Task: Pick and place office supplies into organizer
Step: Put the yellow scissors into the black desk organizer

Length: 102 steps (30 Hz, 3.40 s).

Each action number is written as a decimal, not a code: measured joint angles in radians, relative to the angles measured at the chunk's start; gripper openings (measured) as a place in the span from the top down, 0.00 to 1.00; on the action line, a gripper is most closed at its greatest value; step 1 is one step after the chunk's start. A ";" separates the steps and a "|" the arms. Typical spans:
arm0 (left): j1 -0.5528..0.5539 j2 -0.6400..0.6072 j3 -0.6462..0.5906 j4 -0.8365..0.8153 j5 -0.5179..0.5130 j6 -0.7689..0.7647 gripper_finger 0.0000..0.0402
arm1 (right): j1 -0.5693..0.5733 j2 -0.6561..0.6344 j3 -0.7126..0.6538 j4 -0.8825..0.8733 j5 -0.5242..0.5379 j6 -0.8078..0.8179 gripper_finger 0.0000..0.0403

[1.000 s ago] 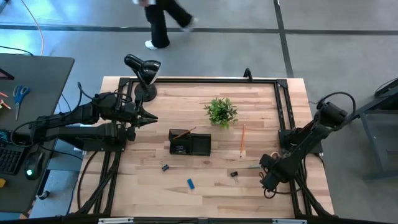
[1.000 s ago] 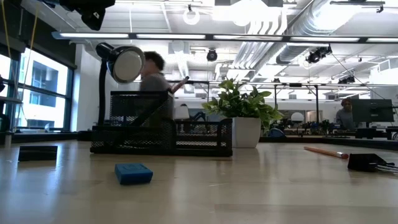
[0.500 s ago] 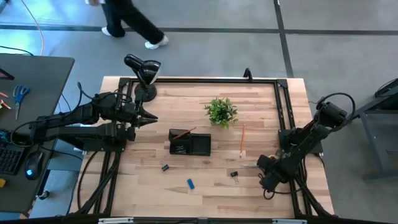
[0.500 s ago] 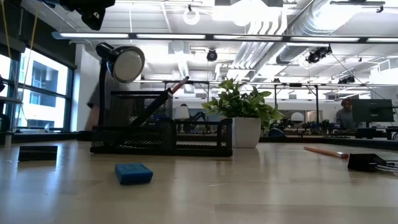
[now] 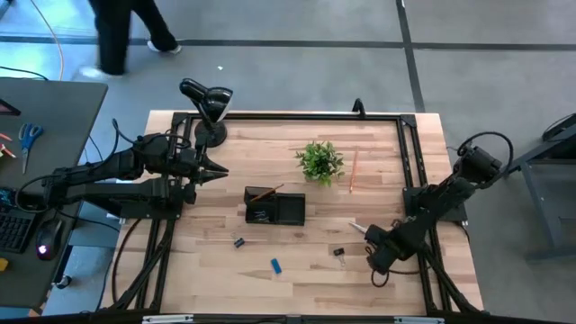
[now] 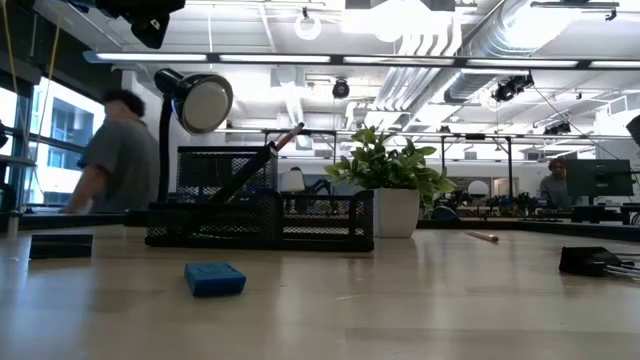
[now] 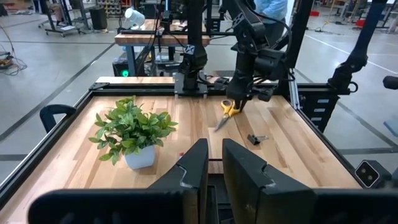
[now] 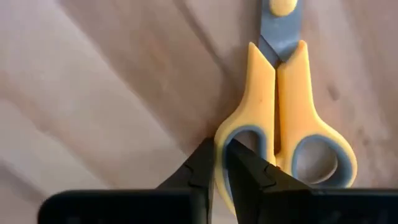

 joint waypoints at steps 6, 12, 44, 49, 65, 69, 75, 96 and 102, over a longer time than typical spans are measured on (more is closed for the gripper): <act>0.000 0.000 0.000 0.000 -0.001 0.010 0.91 | -0.064 -0.014 0.162 -0.237 -0.017 -0.099 0.97; 0.000 0.000 0.000 0.000 -0.004 0.017 0.91 | -0.150 -0.013 0.449 -0.534 0.181 -0.251 0.97; 0.000 0.000 0.000 0.007 -0.015 0.024 0.91 | -0.535 0.752 1.623 -0.805 0.662 -1.492 0.98; 0.000 0.000 0.000 0.005 -0.015 0.026 0.91 | -0.557 0.754 1.575 -0.811 0.789 -1.618 0.98; 0.000 0.000 0.000 0.003 -0.047 0.045 0.91 | -0.573 0.752 1.576 -0.808 1.005 -1.999 0.98; 0.000 0.000 0.000 0.003 -0.072 0.045 0.91 | -0.588 0.752 1.576 -0.808 0.987 -1.991 0.98; 0.000 0.023 0.000 0.006 -0.091 -0.016 0.91 | -0.587 0.780 1.576 -0.799 0.945 -1.951 0.98; -0.001 0.304 -0.049 0.134 -0.049 -0.296 0.91 | -0.587 0.855 1.576 -0.808 0.995 -1.878 0.98; -0.001 0.419 -0.049 0.232 -0.017 -0.271 0.90 | -0.593 0.851 1.576 -0.808 0.994 -1.876 0.98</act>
